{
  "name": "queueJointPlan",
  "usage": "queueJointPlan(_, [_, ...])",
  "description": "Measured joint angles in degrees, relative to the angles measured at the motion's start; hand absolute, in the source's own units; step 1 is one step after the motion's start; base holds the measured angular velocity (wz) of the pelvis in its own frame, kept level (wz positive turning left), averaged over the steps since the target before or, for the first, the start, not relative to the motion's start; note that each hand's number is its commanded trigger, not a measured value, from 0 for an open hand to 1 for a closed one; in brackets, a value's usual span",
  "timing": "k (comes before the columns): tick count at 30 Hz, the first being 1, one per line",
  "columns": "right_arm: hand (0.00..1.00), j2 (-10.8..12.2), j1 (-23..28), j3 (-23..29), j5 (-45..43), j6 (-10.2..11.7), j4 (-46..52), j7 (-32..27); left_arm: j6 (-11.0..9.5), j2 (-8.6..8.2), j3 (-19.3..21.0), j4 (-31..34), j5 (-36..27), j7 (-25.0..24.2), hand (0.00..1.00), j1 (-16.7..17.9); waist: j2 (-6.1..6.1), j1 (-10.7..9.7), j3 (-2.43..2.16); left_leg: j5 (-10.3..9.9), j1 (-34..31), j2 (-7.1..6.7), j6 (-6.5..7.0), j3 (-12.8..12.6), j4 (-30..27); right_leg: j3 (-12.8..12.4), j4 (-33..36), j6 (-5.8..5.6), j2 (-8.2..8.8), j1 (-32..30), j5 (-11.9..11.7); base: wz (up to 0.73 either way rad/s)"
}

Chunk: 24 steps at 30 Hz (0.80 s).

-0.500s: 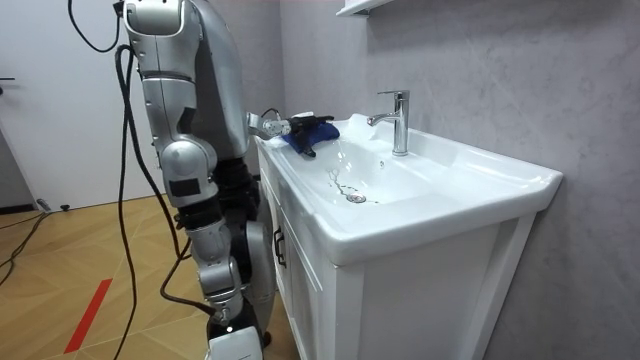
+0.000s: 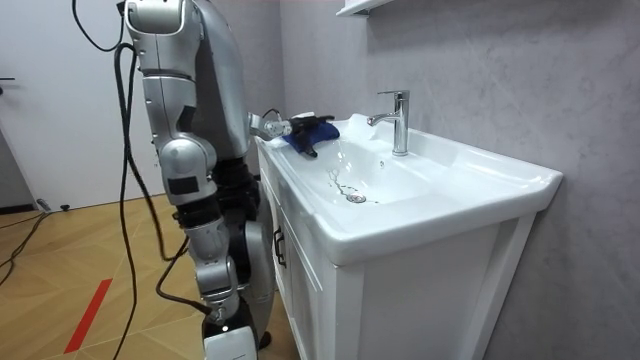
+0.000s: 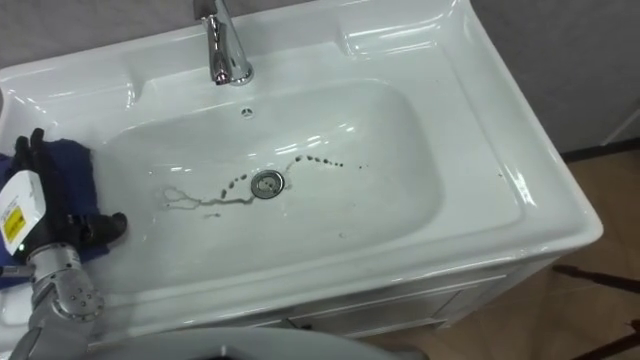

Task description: Wipe basin

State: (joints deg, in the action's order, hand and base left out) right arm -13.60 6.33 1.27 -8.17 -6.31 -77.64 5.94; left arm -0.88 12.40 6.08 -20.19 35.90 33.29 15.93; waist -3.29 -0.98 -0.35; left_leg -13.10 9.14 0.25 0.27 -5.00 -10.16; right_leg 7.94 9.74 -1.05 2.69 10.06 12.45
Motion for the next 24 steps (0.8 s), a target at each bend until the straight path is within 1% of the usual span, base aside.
queueJointPlan(5, [0.0, 0.01, 0.0, -0.01, -0.49, -0.1, 0.02, -0.05, 0.0, 0.0, 0.52, 0.0, 0.77, 1.61, 0.0, -0.01, 0.23, -0.1, 0.06, 0.0, -0.44, -0.03, 0.0, 0.24, -0.19, 0.12, -0.13, 0.0, 0.0, -0.13, 0.0, 0.0])
queueJointPlan(9, [0.0, 0.01, -0.16, -0.06, -0.92, -0.82, 0.0, -0.12, 0.04, 0.0, 0.53, -0.05, 0.78, 3.61, 0.0, 0.01, 0.26, -0.07, 0.08, -0.01, -0.55, -0.02, 0.0, 0.37, -0.13, 0.17, -0.21, 0.0, -0.04, -0.21, 0.02, 0.0])
queueJointPlan(14, [0.0, 0.03, -0.2, -0.13, -0.91, -0.82, -0.4, -0.96, -0.17, -0.01, 0.55, -0.02, 0.9, 5.94, 0.0, 0.97, 0.38, 0.17, 0.04, 0.0, -0.49, -0.04, 0.0, 0.42, -0.06, 0.11, -0.2, 0.0, -0.06, -0.31, 0.02, 0.0])
queueJointPlan(24, [0.0, 0.05, -0.01, -0.13, -0.97, -1.24, -0.26, -2.42, -0.32, -0.01, 0.56, -0.16, 1.08, 7.74, 0.0, 1.04, 0.66, 0.17, -0.02, 0.0, -0.37, -0.08, 0.0, 0.44, -0.07, 0.14, -0.21, 0.0, -0.02, -0.25, 0.03, 0.0])
